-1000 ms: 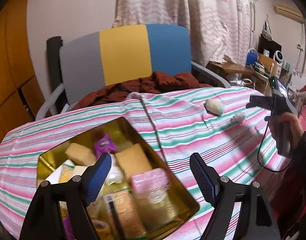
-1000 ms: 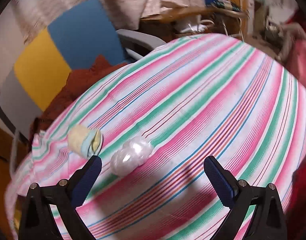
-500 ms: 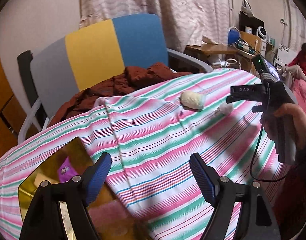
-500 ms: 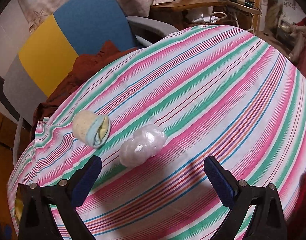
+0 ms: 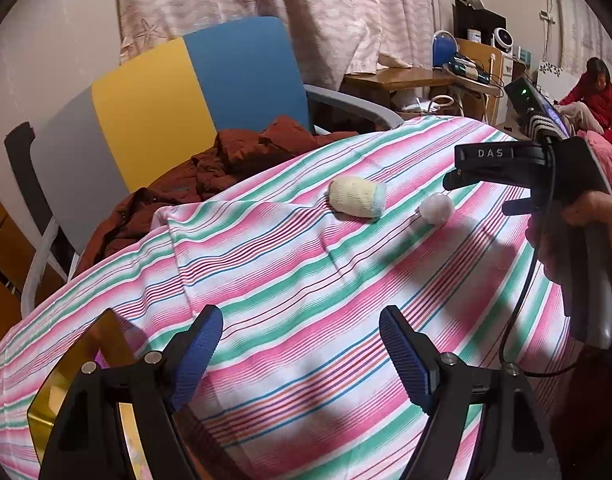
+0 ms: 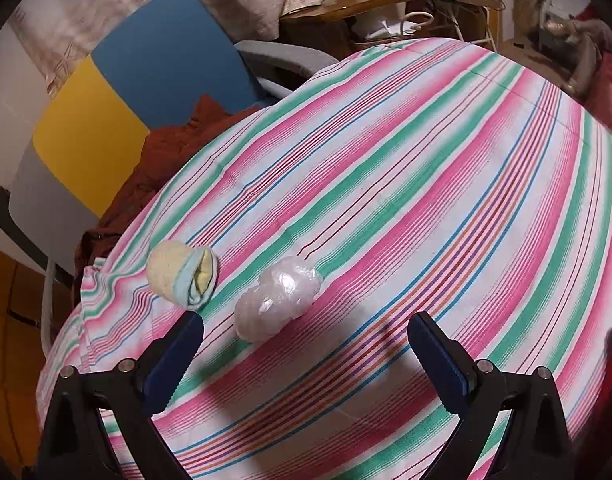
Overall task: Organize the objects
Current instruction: 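Lower the left tool onto the cream knitted roll and close it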
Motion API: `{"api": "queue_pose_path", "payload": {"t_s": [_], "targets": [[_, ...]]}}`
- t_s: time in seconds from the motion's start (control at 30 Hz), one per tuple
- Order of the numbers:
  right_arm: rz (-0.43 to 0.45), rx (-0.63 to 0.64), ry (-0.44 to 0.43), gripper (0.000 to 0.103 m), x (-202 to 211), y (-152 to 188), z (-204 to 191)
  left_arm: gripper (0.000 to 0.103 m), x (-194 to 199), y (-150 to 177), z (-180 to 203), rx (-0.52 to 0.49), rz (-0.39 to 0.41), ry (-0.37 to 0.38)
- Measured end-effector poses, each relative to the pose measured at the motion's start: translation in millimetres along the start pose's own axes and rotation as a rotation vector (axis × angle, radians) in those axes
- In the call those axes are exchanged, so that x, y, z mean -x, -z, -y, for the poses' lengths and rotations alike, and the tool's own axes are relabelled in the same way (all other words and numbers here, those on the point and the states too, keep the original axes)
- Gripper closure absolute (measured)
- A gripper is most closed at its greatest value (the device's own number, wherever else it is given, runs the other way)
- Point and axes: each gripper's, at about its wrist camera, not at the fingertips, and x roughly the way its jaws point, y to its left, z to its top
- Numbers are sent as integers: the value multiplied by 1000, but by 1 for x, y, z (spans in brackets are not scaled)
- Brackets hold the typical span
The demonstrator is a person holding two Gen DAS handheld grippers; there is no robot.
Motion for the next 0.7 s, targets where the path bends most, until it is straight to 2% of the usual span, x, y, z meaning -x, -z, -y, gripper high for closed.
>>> {"api": "queue_pose_path", "payload": {"t_s": [0.2,0.33,0.5,0.7], "targets": [[-3,-52,-29,0,0,-3,7,21,-19,-12,7,3,-30,38],[4,-78,-43,0,3,-4,11,21,-37,-20,10,38,-77,92],[21,-121,-52,0,8,-4,19,21,-66,-36,5,123,-133,158],[32,-166,-64,0,11,-6,26,21,-92,-59,-1,215,-161,227]]}}
